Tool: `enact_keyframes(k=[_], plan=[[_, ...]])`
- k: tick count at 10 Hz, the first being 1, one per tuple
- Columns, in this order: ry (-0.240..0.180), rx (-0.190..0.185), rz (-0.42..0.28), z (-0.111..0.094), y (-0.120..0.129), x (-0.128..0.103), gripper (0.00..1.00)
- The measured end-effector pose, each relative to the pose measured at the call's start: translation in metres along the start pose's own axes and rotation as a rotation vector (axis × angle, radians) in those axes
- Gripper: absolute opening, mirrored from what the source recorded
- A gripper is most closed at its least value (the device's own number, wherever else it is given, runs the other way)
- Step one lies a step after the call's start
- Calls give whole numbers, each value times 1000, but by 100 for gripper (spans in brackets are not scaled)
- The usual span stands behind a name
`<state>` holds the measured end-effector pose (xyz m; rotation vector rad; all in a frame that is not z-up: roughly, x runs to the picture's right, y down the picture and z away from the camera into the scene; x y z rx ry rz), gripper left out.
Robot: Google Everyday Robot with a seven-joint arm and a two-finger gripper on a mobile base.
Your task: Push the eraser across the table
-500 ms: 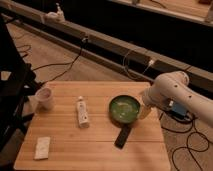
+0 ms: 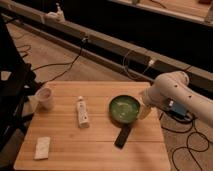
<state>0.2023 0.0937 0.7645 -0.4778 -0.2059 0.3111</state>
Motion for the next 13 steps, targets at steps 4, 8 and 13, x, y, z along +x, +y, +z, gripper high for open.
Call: enact_keyframes(k=[4, 8, 13], plan=[[0, 0, 0, 0, 0, 0, 80], [0, 0, 0, 0, 0, 0, 80], [0, 0, 0, 0, 0, 0, 44]])
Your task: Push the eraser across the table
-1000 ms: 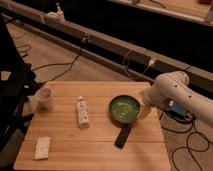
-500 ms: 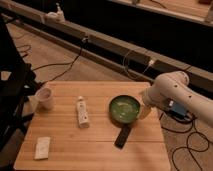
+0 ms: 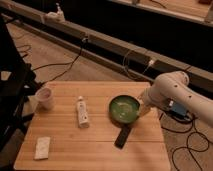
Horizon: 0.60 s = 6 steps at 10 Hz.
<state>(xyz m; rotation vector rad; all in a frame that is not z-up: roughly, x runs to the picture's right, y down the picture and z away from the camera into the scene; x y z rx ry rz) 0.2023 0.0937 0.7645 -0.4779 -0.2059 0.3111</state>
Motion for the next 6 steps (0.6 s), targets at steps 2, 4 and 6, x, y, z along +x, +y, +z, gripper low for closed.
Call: enact_keyframes(k=[2, 4, 6], plan=[[5, 1, -2, -1, 1, 1, 24], [28, -6, 8, -5, 9, 14, 5], [36, -32, 41, -6, 25, 30, 0]])
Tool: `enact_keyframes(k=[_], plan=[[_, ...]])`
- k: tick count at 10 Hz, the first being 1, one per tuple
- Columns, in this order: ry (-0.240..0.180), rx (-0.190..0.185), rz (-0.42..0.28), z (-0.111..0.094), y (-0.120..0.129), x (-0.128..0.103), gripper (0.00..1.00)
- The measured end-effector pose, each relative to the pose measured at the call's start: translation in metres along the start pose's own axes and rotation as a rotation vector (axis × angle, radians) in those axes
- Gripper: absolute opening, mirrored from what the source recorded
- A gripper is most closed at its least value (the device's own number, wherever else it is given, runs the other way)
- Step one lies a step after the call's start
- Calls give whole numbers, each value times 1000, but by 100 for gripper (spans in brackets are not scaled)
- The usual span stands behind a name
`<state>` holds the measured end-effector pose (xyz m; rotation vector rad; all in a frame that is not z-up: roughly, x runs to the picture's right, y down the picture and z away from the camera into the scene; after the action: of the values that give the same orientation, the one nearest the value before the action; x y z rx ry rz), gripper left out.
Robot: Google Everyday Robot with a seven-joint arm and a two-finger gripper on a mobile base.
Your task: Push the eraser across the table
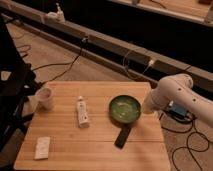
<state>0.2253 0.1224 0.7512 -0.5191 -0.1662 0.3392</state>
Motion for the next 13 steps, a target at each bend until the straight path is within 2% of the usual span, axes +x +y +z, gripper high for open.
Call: enact_keyframes(k=[2, 8, 13], plan=[[-13, -44, 24, 9, 19, 7, 0], [-46, -261, 66, 73, 79, 23, 0], [-43, -380, 75, 114, 92, 28, 0]])
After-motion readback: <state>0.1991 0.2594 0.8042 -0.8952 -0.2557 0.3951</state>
